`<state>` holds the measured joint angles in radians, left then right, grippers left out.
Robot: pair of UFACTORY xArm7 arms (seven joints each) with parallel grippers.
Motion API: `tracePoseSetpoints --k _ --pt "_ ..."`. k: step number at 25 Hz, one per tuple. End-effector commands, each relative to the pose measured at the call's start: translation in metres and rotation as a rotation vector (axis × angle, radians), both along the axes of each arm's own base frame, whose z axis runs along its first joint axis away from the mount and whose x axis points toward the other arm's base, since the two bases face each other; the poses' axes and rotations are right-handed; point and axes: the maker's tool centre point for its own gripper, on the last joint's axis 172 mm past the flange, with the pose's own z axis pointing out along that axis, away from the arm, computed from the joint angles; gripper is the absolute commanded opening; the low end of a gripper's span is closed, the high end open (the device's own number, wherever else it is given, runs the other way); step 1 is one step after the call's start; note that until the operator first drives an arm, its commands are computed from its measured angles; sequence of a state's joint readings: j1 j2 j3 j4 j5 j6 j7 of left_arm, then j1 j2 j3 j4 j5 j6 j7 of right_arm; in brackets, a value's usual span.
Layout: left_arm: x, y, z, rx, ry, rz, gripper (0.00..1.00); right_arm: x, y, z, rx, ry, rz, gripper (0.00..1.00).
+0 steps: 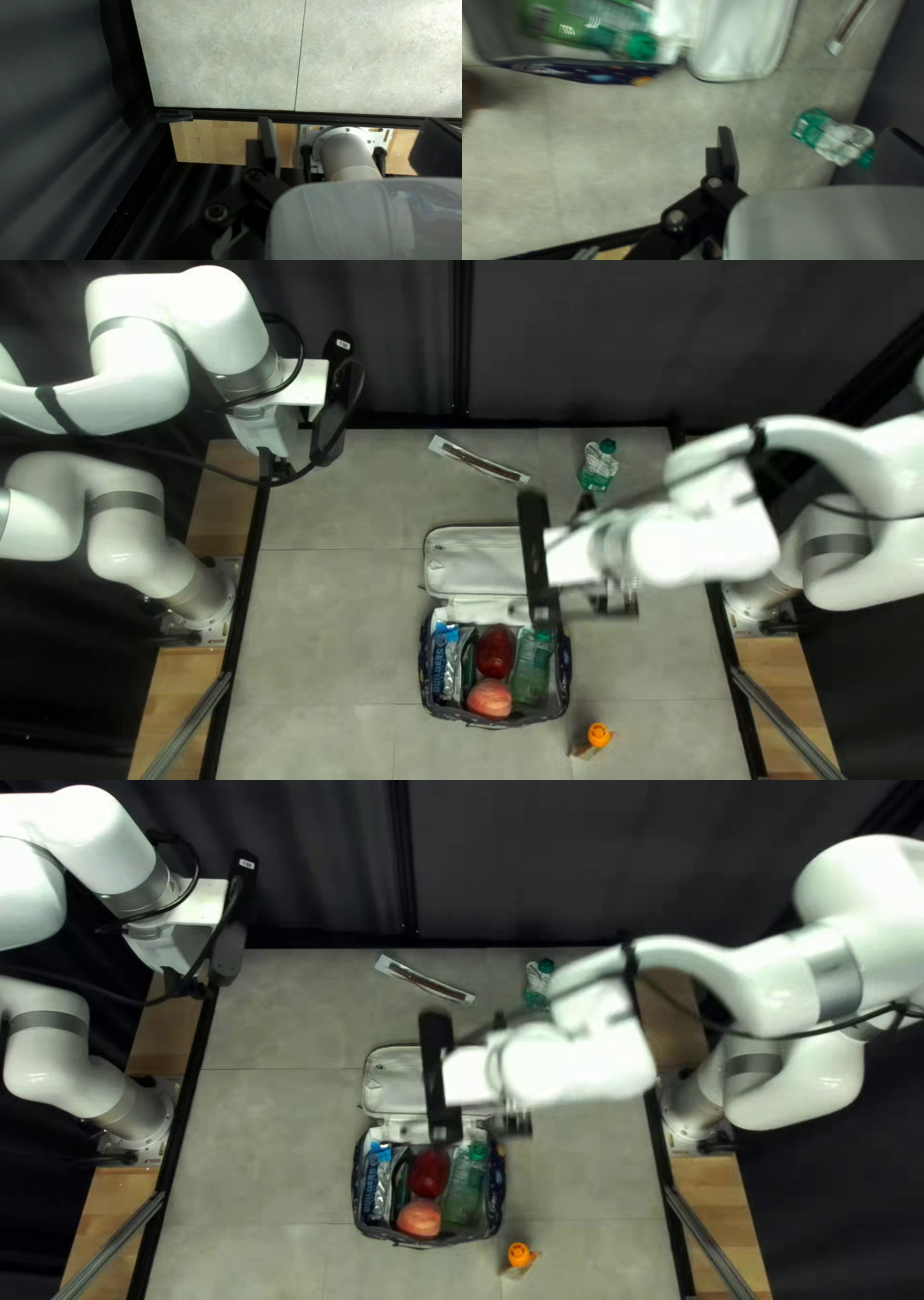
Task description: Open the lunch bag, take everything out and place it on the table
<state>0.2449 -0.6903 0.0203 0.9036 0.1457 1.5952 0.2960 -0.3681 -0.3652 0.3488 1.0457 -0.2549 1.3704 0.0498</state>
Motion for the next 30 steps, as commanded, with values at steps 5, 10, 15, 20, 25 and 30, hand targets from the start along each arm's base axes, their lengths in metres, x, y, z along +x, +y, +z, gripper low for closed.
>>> tracePoseSetpoints --k 5,10,15,20,25,30 --pt "0.000 0.000 0.000 0.000 0.000 0.000 1.00 -0.064 -0.091 0.068 0.007 -0.036 -0.127 1.00" --pt "0.000 0.000 0.000 0.000 0.000 0.000 1.00 -0.088 -0.125 0.098 0.043 -0.039 -0.147 1.00" --pt "0.000 0.000 0.000 0.000 0.000 0.000 1.00 -0.121 -0.172 0.118 0.066 -0.050 -0.196 1.00" --pt "0.000 0.000 0.000 0.000 0.000 0.000 1.00 -0.124 -0.176 0.119 0.068 -0.052 -0.206 1.00" --pt "0.055 -0.026 0.034 0.065 0.008 -0.034 1.00 -0.124 -0.176 0.119 0.068 -0.052 -0.206 1.00" --pt "0.160 -0.134 -0.016 0.049 0.034 -0.108 1.00 -0.124 -0.176 0.119 0.068 -0.052 -0.206 1.00"
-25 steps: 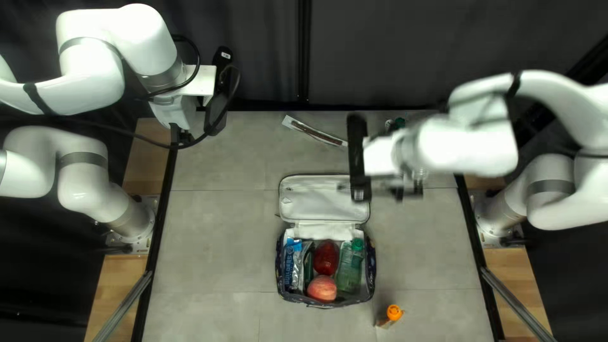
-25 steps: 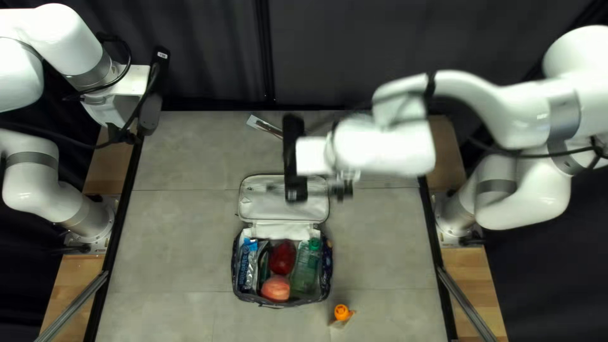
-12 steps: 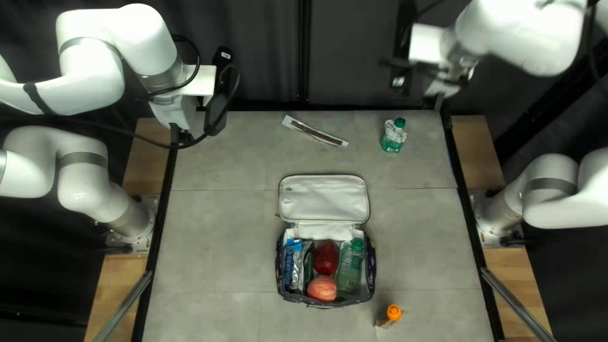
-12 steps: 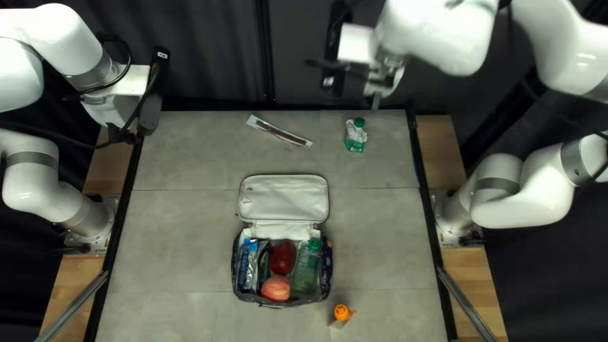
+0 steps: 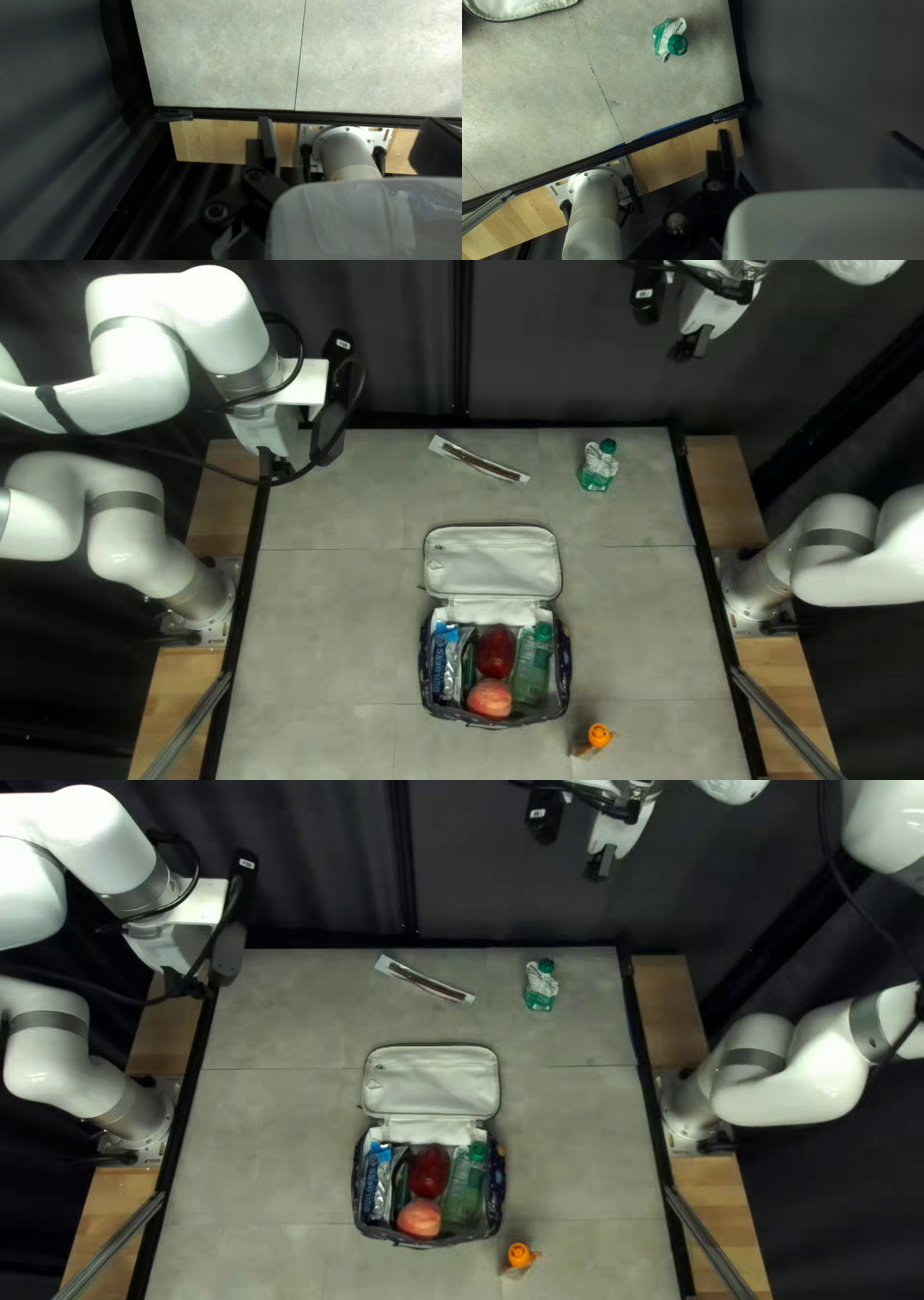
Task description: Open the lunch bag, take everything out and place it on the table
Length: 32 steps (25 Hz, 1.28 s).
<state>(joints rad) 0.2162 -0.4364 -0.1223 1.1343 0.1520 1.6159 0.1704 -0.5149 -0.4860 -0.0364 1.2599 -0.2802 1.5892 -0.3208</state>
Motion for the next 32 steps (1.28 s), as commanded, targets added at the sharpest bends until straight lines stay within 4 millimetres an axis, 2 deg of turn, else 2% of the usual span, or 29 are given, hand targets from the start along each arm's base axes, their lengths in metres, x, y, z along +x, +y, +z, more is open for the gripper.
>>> tracePoseSetpoints --k 1,2,4,5,6,14,15,17,18,19,20,23,26,32 --pt "0.094 -0.105 -0.041 -0.028 -0.001 -0.091 1.00 0.000 0.000 0.000 0.000 0.000 0.000 1.00" --pt "0.118 -0.127 -0.057 -0.045 -0.003 -0.112 1.00 0.000 0.000 0.000 0.000 0.000 0.000 1.00" --pt "0.140 -0.143 -0.076 -0.069 -0.013 -0.139 1.00 0.000 0.000 0.000 0.000 0.000 0.000 1.00" --pt "0.154 -0.151 -0.097 -0.104 -0.033 -0.156 1.00 0.000 0.000 0.000 0.000 0.000 0.000 1.00" --pt "0.156 -0.151 -0.104 -0.113 -0.039 -0.152 1.00 0.000 0.000 0.000 0.000 0.000 0.000 1.00" --pt "0.161 -0.154 -0.103 -0.131 -0.031 -0.156 1.00 0.000 0.000 0.000 0.000 0.000 0.000 1.00" --pt "0.174 -0.157 -0.101 -0.128 -0.005 -0.214 1.00 0.000 0.000 0.000 0.000 0.000 0.000 1.00" --pt "0.205 -0.171 -0.115 -0.149 0.028 -0.350 1.00 0.000 0.000 0.000 0.000 0.000 0.000 1.00" --pt "0.215 -0.174 -0.128 -0.158 0.035 -0.414 1.00 0.000 0.000 0.000 0.000 0.000 0.000 1.00" --pt "0.218 -0.174 -0.132 -0.163 0.038 -0.448 1.00 0.000 0.000 0.000 0.000 0.000 0.000 1.00" --pt "0.225 -0.174 -0.151 -0.166 0.042 -0.514 1.00 0.000 0.000 0.000 0.000 0.000 0.000 1.00" --pt "0.230 -0.168 -0.186 -0.169 0.053 -0.643 1.00 0.000 0.000 0.000 0.000 0.000 0.000 1.00" --pt "0.229 -0.169 -0.212 -0.163 0.063 -0.782 1.00 0.000 0.000 0.000 0.000 0.000 0.000 1.00" --pt "0.234 -0.184 -0.243 -0.144 0.096 -0.991 1.00 0.000 0.000 0.000 0.000 0.000 0.000 1.00"
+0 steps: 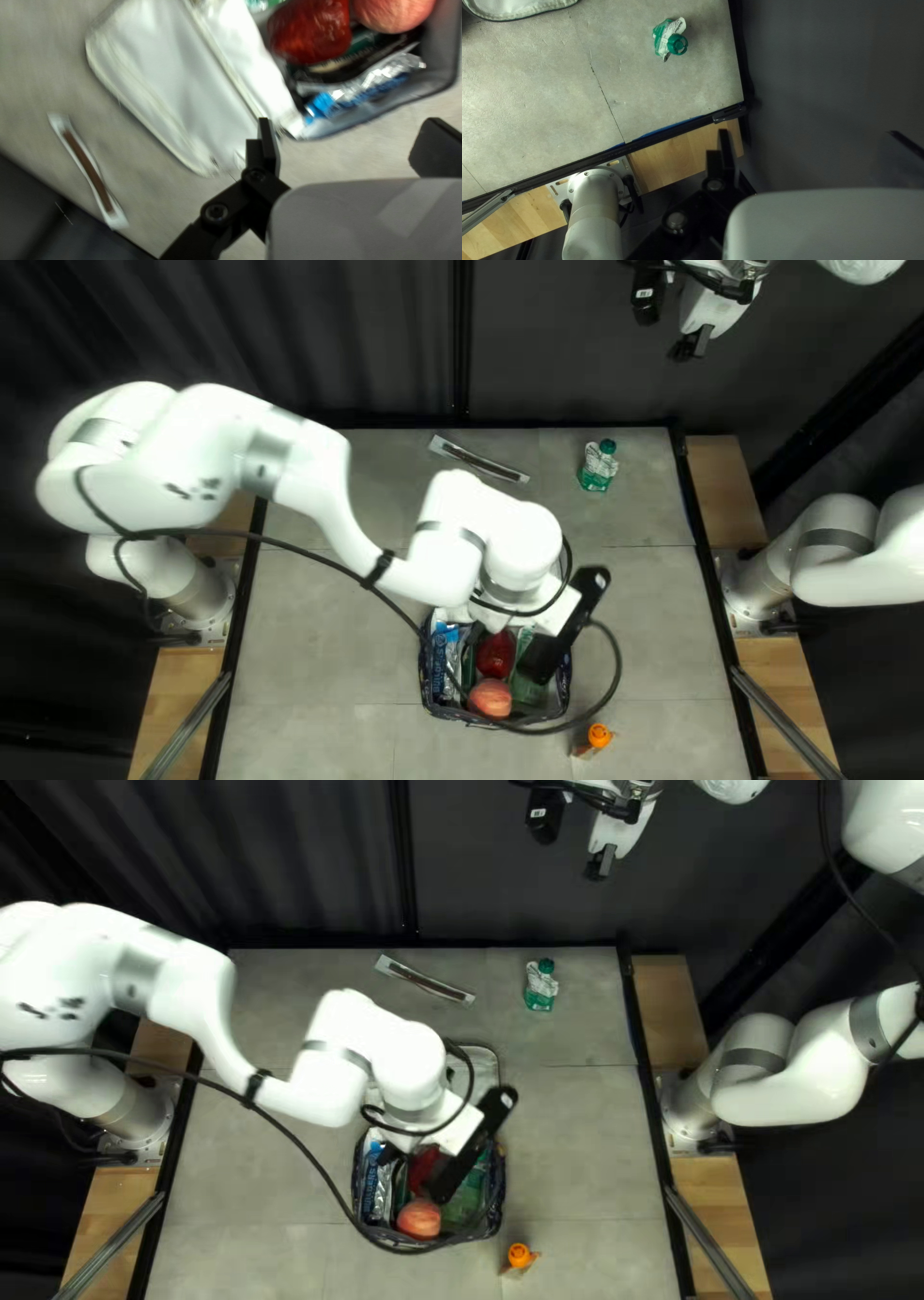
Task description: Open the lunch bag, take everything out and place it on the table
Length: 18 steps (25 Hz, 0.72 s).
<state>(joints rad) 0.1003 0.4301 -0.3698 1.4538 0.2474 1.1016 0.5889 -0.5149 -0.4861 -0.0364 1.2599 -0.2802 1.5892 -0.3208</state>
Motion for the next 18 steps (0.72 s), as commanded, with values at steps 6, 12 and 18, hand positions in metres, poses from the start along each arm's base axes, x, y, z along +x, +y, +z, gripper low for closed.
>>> tracePoseSetpoints --k 6,12,18 --pt "0.007 -0.028 -0.041 0.025 0.046 -0.214 1.00 0.000 0.000 0.000 0.000 0.000 0.000 1.00" --pt "0.004 -0.032 -0.052 0.048 0.075 -0.295 1.00 0.000 0.000 0.000 0.000 0.000 0.000 1.00" --pt "0.004 -0.031 -0.065 0.053 0.100 -0.352 1.00 0.000 0.000 0.000 0.000 0.000 0.000 1.00"
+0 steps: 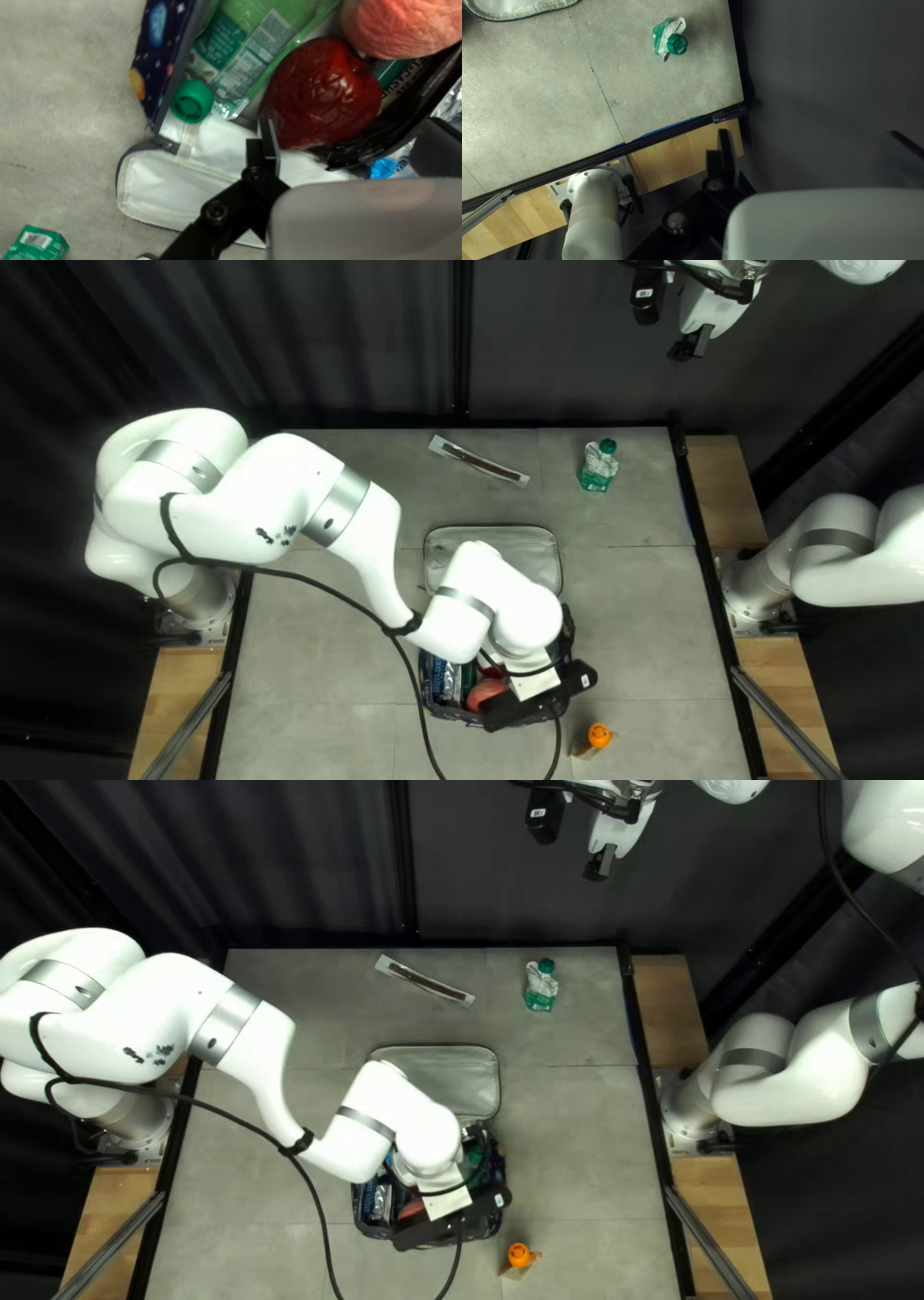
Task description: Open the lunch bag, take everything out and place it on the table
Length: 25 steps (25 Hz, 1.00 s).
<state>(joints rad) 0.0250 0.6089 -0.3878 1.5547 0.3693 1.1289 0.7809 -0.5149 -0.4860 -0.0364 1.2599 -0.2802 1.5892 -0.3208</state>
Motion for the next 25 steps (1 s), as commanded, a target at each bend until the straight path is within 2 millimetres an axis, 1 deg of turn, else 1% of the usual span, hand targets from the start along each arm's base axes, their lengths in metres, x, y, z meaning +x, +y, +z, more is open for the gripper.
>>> tracePoseSetpoints --k 1,8,9,10,11,20,21,24,25 --pt "0.000 0.001 -0.010 0.001 0.012 -0.032 1.00 0.000 0.000 0.000 0.000 0.000 0.000 1.00" --pt "-0.001 0.007 -0.024 -0.008 0.011 -0.057 1.00 0.000 0.000 0.000 0.000 0.000 0.000 1.00" --pt "-0.001 0.008 -0.025 -0.011 0.011 -0.057 0.23 0.000 0.000 0.000 0.000 0.000 0.000 1.00" --pt "-0.002 0.008 -0.028 -0.018 0.010 -0.061 0.07 0.000 0.000 0.000 0.000 0.000 0.000 1.00" --pt "-0.002 0.008 -0.029 -0.020 0.010 -0.063 0.00 0.000 0.000 0.000 0.000 0.000 0.000 1.00" --pt "-0.002 0.008 -0.029 -0.020 0.010 -0.063 0.00 0.000 0.000 0.000 0.000 0.000 0.000 1.00" --pt "-0.002 0.005 -0.028 -0.039 0.008 -0.048 0.00 0.000 0.000 0.000 0.000 0.000 0.000 1.00" --pt "-0.006 0.003 0.010 -0.009 -0.008 -0.034 0.00 0.000 0.000 0.000 0.000 0.000 0.000 1.00" --pt "-0.008 0.004 0.027 0.005 -0.014 -0.027 0.00 0.000 0.000 0.000 0.000 0.000 0.000 1.00"
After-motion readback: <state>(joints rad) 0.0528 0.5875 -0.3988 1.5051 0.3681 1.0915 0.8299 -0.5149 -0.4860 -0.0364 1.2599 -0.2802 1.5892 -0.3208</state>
